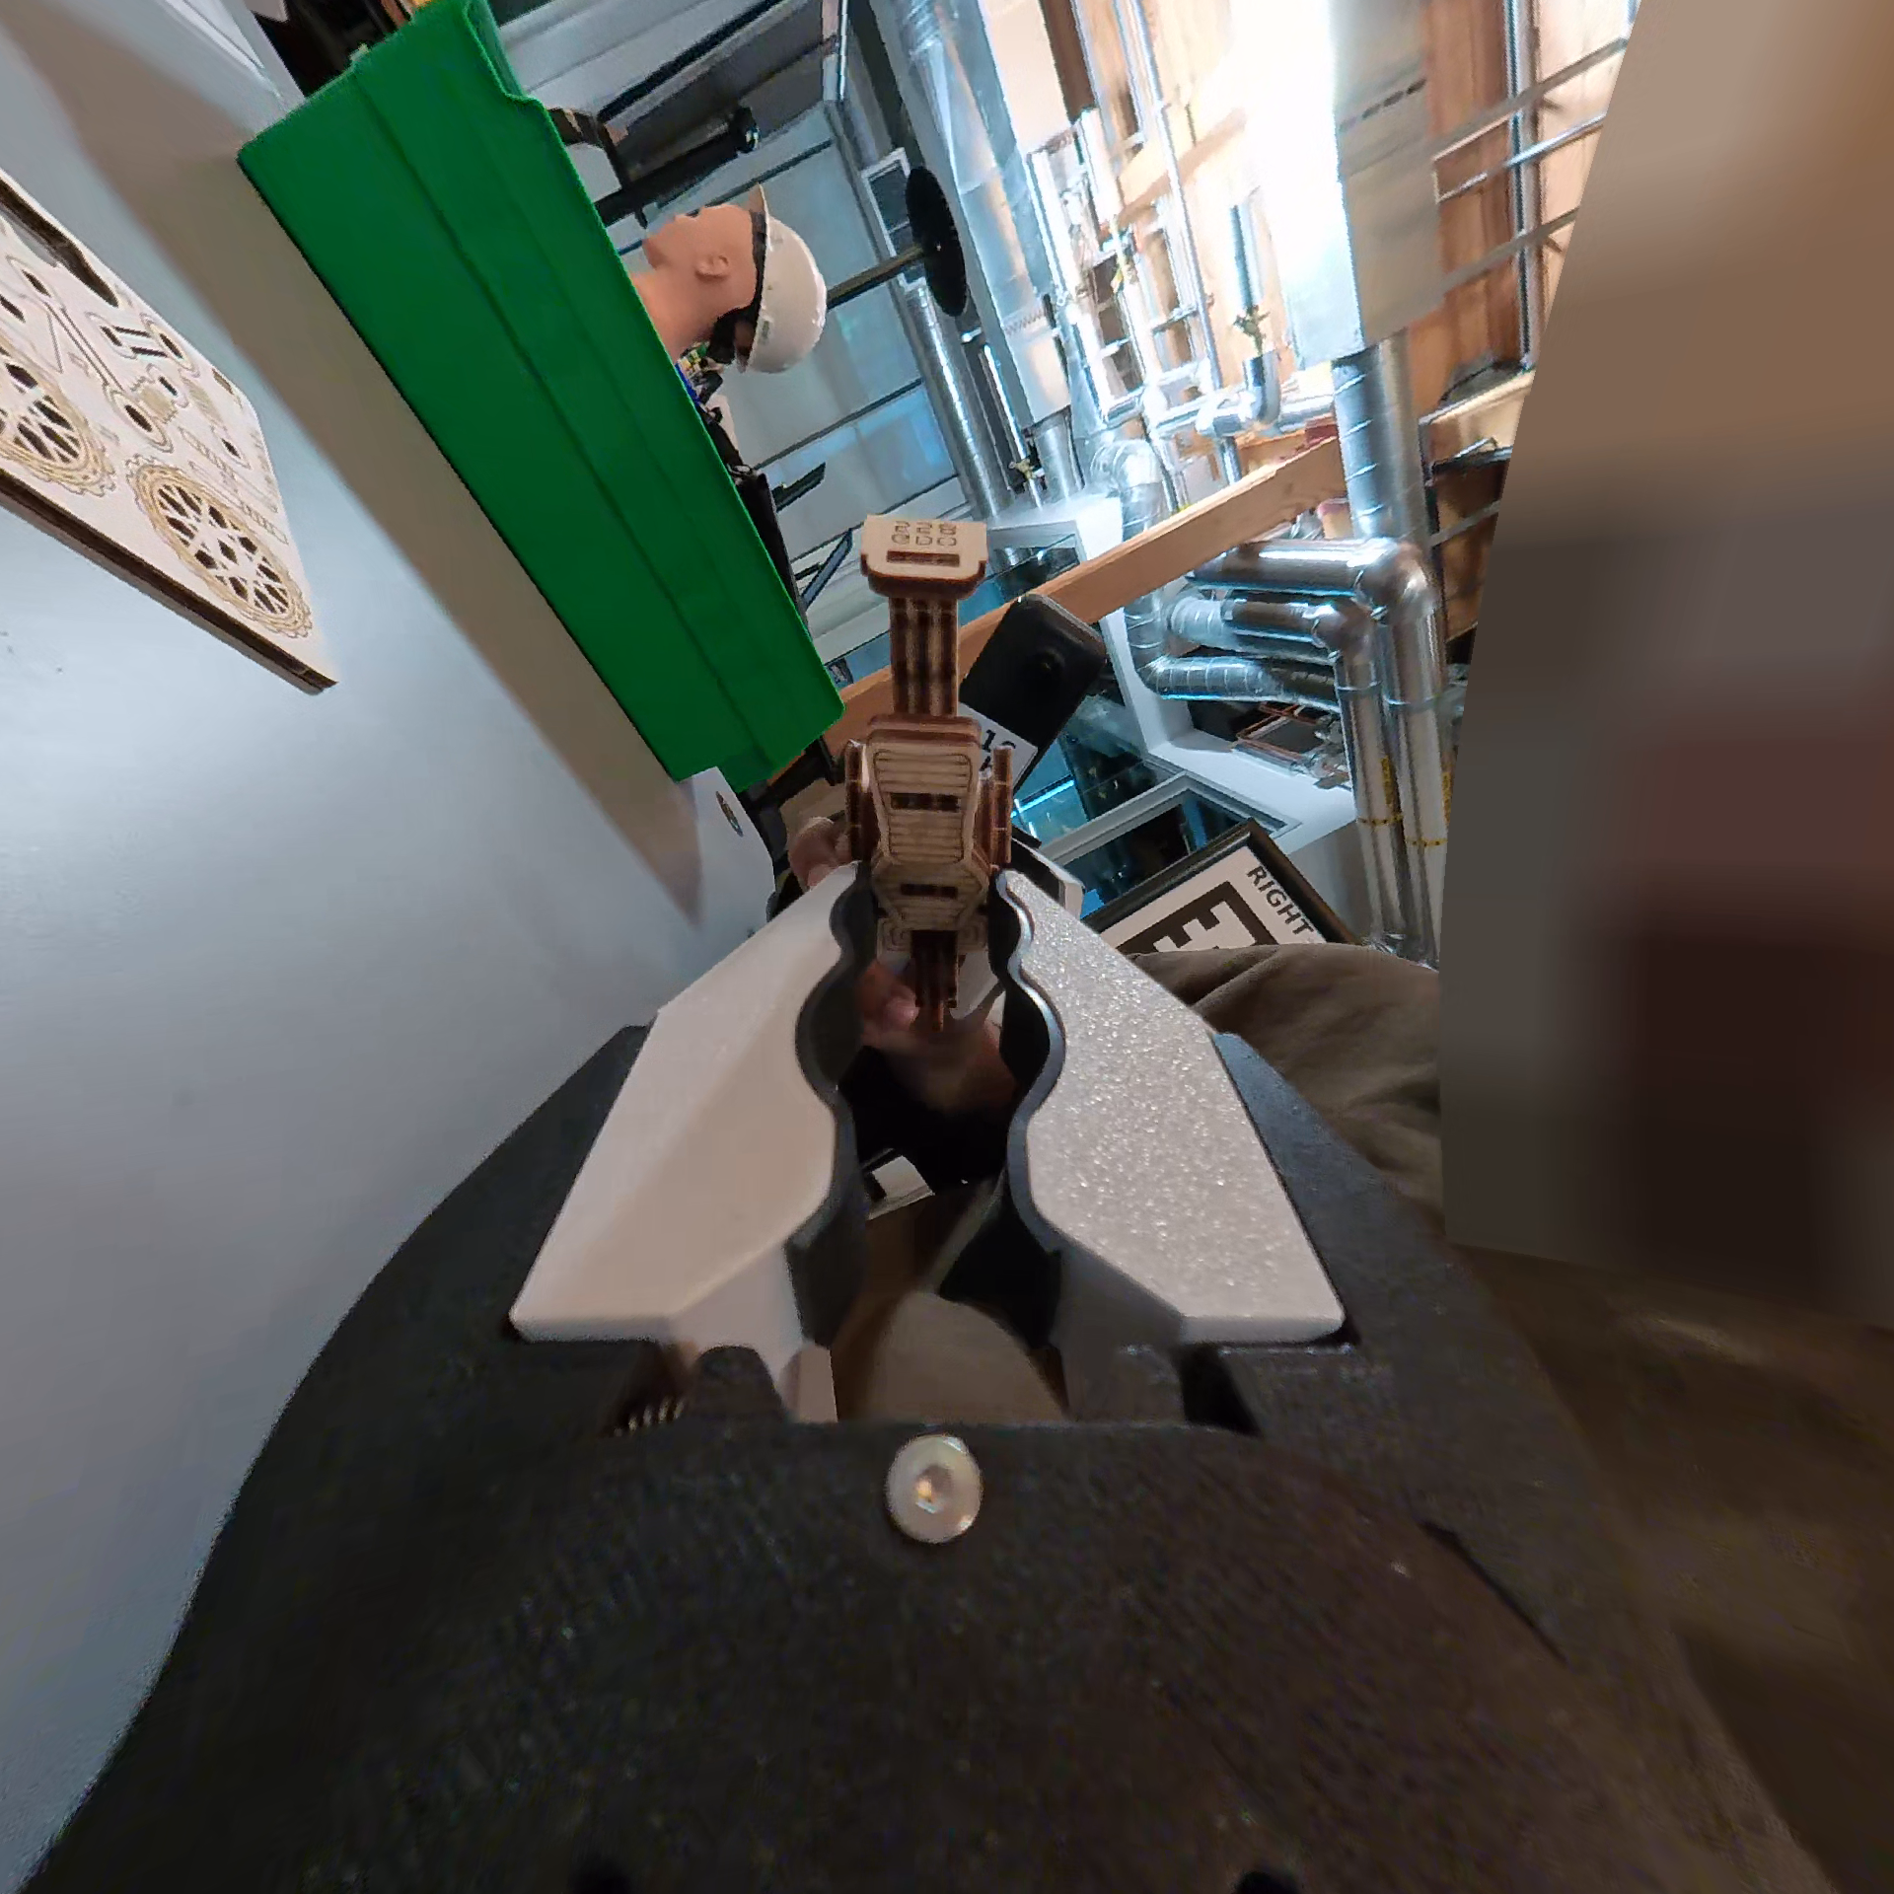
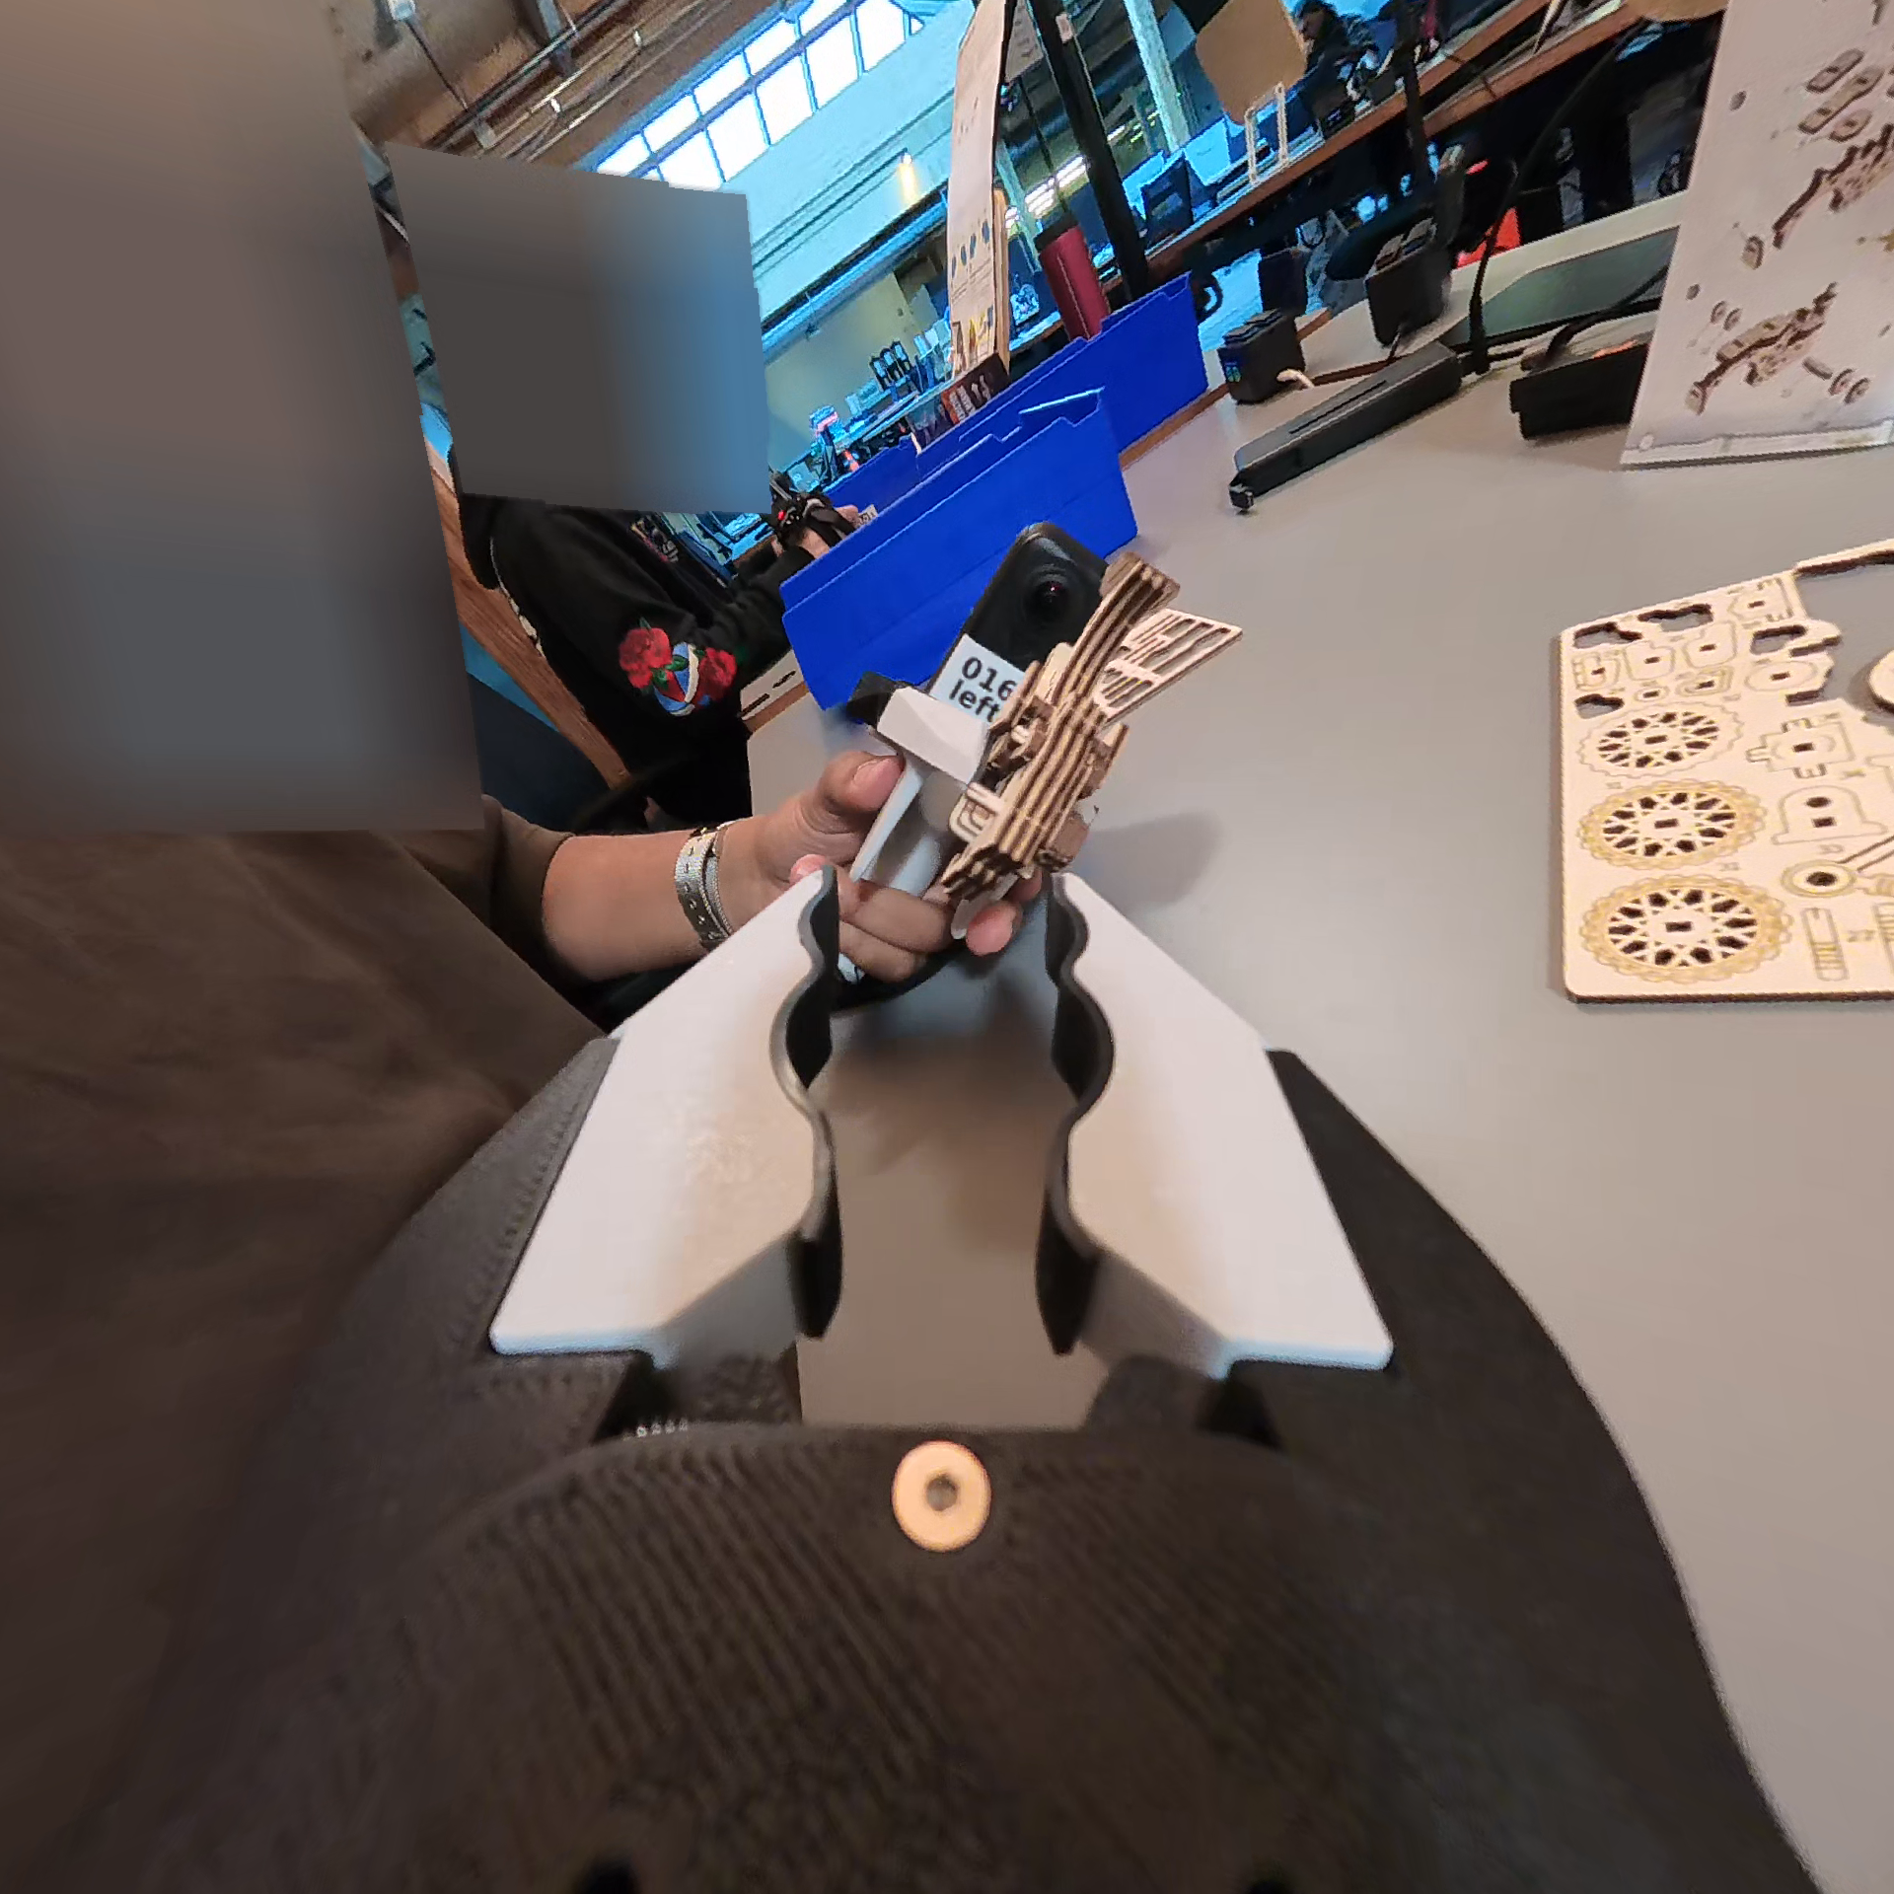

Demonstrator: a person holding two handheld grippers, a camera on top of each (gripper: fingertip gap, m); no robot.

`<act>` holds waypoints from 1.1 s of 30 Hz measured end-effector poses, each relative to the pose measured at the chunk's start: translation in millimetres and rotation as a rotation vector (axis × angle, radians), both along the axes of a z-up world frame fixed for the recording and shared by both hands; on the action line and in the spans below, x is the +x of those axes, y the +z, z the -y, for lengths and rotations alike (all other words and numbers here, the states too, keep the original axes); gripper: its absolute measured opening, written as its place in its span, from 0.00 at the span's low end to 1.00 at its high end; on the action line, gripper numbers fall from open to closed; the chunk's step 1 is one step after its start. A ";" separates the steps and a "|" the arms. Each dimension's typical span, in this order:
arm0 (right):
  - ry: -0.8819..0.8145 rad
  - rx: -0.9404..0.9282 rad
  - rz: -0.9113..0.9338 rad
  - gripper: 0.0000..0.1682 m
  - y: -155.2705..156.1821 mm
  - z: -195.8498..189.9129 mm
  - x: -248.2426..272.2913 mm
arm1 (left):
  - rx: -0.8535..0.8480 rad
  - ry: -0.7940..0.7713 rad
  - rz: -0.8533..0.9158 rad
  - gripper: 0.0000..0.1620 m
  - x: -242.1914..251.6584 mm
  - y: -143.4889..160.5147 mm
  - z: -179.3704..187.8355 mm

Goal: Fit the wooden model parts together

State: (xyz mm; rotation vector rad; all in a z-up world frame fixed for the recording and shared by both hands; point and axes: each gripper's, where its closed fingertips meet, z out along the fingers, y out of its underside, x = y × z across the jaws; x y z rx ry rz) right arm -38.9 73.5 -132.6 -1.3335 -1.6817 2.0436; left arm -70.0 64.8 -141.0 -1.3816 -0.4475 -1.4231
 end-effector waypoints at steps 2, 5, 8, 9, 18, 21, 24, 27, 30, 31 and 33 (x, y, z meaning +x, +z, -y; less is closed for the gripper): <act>-0.001 -0.005 0.004 0.23 -0.7 -1.5 -1.2 | -0.002 -0.005 0.008 0.12 -0.2 -0.2 -0.2; 0.001 -0.014 0.011 0.23 -1.5 -2.4 -2.5 | -0.004 -0.005 0.023 0.12 -1.7 -0.1 -0.5; 0.005 -0.017 0.016 0.23 -2.5 -2.1 -3.0 | -0.003 -0.002 0.040 0.12 -3.8 0.4 -0.6; 0.006 -0.016 0.017 0.23 -2.8 -2.0 -3.1 | -0.002 0.000 0.044 0.11 -4.4 0.6 -0.7; 0.016 -0.009 0.021 0.23 -4.2 0.3 -1.7 | -0.006 -0.003 0.059 0.12 -5.7 0.3 -0.9; 0.018 -0.008 0.022 0.23 -4.3 0.8 -1.3 | -0.010 -0.003 0.050 0.12 -4.9 -0.4 -1.4; 0.019 -0.003 0.021 0.22 -4.7 1.4 -1.3 | -0.012 -0.003 0.045 0.12 -4.3 -0.7 -1.5; 0.011 0.002 0.020 0.22 -5.5 1.6 -3.9 | -0.011 -0.005 0.047 0.12 -4.5 -0.5 -1.1; -0.010 0.022 0.017 0.22 -6.5 0.3 -10.2 | -0.012 -0.001 0.044 0.12 -4.3 -0.7 0.2; -0.023 0.030 0.014 0.22 -6.3 -0.8 -12.4 | -0.011 0.003 0.042 0.12 -4.5 -0.7 0.5; -0.066 0.044 0.009 0.22 -5.6 -4.8 -16.4 | -0.010 0.020 0.040 0.12 -6.7 -0.8 -0.3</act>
